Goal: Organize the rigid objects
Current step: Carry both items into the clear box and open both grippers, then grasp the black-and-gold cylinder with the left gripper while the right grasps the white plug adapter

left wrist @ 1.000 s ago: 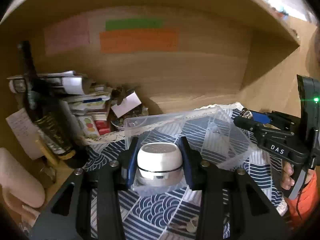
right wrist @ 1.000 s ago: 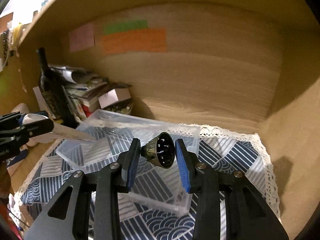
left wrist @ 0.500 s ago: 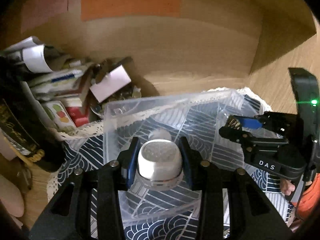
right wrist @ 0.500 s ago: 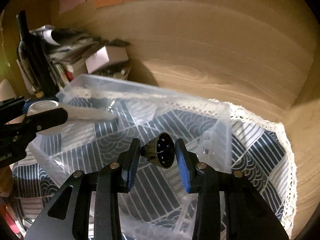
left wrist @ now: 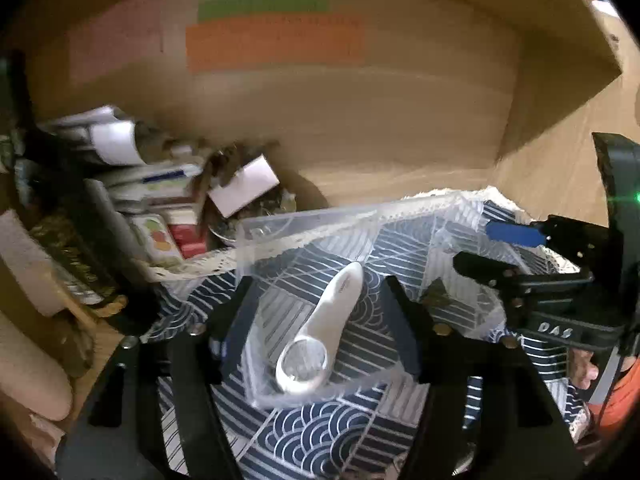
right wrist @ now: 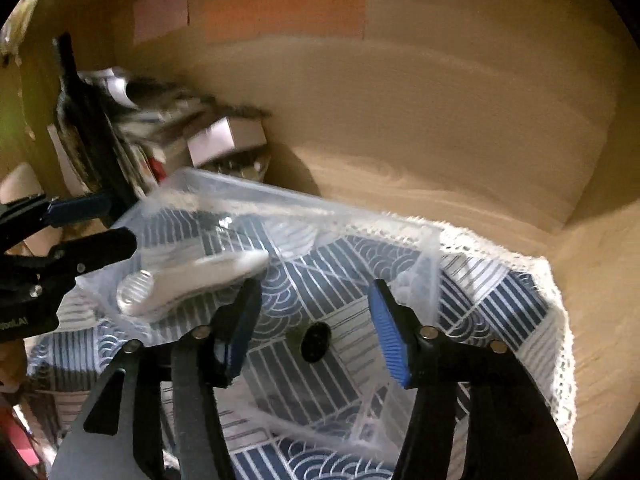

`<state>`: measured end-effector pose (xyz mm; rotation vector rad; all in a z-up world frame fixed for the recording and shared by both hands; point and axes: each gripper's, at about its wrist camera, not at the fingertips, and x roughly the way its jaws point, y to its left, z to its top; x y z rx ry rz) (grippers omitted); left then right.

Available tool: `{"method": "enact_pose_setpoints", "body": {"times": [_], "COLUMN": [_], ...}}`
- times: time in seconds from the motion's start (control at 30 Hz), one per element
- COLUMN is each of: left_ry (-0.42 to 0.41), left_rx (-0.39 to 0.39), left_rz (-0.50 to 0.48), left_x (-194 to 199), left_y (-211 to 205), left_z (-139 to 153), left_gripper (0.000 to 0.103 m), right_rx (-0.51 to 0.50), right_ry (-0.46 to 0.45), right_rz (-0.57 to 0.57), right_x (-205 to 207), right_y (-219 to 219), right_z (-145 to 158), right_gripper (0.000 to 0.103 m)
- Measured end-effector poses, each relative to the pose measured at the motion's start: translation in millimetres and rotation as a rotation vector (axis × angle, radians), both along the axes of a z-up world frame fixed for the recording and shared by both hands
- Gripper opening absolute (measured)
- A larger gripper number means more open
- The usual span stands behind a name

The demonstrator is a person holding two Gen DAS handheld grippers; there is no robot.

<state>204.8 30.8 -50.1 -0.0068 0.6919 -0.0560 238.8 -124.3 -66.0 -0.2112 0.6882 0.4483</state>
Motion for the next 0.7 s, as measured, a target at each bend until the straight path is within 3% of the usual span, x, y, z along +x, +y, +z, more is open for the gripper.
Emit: {"method": "enact_pose_setpoints", "body": {"times": [0.13,0.2,0.37,0.7], "left_ry": [-0.032,-0.038,-0.02,0.101], "left_rx": [0.01,0.014,0.023,-0.024], "left_rz": [0.025,0.027,0.02,0.005], "left_x": [-30.8,-46.8,-84.7,-135.9], "left_y": [1.2,1.1,-2.6,-13.3], "left_z": [13.4,15.2,3.6,-48.6], "left_gripper": [0.091,0.094,0.096,0.096], "right_rx": [0.04,0.053,0.089,0.103], "right_ry": [-0.057,-0.079,-0.098,0.004], "right_rz": [-0.009,-0.012,-0.011,-0.024], "right_x": [-29.2,-44.2,-81.5,-136.6], "right_y": [-9.5,-14.0,-24.7,-29.1], "right_z": [20.9,27.0,27.9,-21.1], "right_gripper": [0.063,0.068,0.07,0.07]}}
